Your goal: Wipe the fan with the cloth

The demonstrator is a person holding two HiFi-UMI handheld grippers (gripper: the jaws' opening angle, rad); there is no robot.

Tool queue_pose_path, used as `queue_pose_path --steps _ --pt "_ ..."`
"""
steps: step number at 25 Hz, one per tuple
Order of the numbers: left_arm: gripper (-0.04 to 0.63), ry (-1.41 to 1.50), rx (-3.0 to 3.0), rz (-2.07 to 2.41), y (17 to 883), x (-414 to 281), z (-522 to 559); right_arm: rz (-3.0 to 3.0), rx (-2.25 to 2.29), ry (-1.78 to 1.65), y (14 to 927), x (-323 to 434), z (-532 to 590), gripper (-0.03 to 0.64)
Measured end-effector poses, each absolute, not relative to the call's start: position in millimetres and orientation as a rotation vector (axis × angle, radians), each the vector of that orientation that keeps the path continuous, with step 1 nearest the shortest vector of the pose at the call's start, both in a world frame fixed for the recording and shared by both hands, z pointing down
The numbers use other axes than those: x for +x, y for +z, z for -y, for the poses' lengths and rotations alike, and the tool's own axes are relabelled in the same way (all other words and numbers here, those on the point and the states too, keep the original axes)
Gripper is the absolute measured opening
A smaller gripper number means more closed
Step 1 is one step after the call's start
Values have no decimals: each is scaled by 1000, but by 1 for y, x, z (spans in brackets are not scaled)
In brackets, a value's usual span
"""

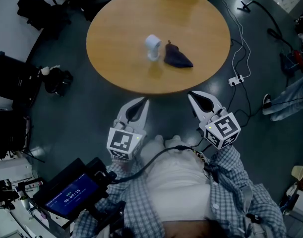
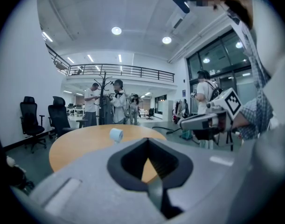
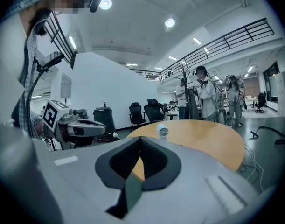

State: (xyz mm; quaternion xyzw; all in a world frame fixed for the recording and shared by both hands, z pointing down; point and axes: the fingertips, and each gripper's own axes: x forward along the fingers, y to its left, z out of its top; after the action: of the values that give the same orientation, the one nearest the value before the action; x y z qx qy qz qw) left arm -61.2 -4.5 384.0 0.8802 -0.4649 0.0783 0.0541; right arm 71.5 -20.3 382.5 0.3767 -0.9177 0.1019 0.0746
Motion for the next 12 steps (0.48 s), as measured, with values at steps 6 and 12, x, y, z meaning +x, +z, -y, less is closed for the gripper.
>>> queue_pose_path --steps 6,12 --pt "0 243 2668 1406 382 -57 2 2757 1115 292 382 71 17 3" --pt "0 228 2662 1395 382 -57 2 2750 1115 290 383 71 18 3"
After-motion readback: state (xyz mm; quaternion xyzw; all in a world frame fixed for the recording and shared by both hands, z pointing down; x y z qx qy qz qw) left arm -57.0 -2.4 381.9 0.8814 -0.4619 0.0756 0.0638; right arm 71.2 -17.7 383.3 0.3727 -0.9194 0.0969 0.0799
